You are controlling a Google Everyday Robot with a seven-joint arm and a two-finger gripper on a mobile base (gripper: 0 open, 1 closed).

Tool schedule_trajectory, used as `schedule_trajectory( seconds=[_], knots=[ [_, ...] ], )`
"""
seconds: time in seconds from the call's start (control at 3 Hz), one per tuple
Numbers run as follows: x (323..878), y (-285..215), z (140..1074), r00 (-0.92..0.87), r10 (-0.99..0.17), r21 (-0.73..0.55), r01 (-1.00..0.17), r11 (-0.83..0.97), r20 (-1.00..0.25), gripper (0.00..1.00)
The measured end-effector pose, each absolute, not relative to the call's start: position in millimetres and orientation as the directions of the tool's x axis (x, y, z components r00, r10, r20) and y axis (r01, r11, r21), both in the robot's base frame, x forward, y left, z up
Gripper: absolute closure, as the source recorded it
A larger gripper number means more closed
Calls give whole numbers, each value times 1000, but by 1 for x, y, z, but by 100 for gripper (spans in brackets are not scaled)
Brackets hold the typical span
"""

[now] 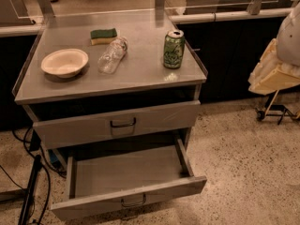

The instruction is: Close middle drawer

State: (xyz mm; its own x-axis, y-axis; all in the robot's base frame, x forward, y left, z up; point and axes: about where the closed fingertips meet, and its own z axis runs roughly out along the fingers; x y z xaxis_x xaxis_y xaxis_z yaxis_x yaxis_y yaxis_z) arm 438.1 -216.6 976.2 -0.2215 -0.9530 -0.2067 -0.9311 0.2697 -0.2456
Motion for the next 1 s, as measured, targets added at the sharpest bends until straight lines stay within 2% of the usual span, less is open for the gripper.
schedule_trajectory(
  seconds=[0.33, 0.67, 1.0],
  knots=[
    [438, -217, 976, -221, -953, -246, -931, 270, -207, 93],
    [438, -217, 976, -221, -953, -246, -931, 270, -207, 100],
    [435, -216, 962, -226, -950, -233, -933, 275, -214, 100]
  ],
)
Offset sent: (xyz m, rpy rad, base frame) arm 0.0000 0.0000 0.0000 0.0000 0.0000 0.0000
